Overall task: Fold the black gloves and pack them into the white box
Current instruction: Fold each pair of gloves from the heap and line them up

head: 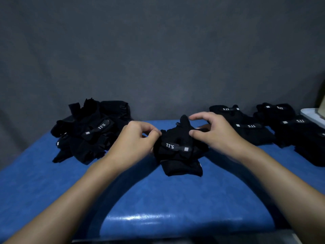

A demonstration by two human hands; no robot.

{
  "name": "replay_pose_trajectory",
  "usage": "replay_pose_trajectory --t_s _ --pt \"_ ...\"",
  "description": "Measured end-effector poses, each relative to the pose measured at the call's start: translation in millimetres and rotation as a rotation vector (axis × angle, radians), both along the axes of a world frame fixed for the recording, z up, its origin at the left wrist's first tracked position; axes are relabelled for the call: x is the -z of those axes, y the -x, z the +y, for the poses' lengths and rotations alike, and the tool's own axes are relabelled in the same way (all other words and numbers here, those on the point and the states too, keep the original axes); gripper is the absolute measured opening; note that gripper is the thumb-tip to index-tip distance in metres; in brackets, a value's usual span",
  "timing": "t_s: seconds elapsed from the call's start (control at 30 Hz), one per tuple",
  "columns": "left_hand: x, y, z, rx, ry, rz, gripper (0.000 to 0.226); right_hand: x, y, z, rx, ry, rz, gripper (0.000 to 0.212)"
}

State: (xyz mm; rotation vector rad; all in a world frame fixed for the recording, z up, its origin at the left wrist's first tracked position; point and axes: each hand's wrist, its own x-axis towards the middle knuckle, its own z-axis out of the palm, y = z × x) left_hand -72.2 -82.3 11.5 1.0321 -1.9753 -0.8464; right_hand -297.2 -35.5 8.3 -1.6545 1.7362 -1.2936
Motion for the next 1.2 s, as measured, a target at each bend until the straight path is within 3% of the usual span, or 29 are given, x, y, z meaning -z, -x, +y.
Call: replay_pose_trajectory --t_s 0.1,0.2,0.37,0.73,0.87,0.93,1.03,1.2 --pt "4 -2 -4 -0.003 -0.009 -0.060 0.022 4 7 0 0.053 -0.066 0.101 0.038" --pt "7 0 -4 -0.011 0.017 -0.087 0.016 3 9 5 0.056 -0.079 0.080 0.036" --pt "7 3 0 -0.034 0.034 -0.128 0.022 1 8 11 -0.016 -0.097 0.103 0.015" --pt "6 6 7 -0.067 0.087 0.020 0.021 -9 -1 18 -0.036 0.136 -0.099 0.032" --pt "0 6 12 -0.041 -0.012 0.093 0.023 -14 -1 19 -0.017 0.146 -0.261 0.029" --pt "-1 6 14 -0.019 -0.083 0.061 0.027 -12 2 18 0.020 0.121 -0.199 0.025" --pt "1 5 18 0.007 -0.149 -0.072 0.024 -3 4 17 0.064 0.081 0.081 0.020" --pt "6 4 16 -0.070 -0.042 -0.239 0.033 -1 2 23 0.059 0.044 0.238 0.017"
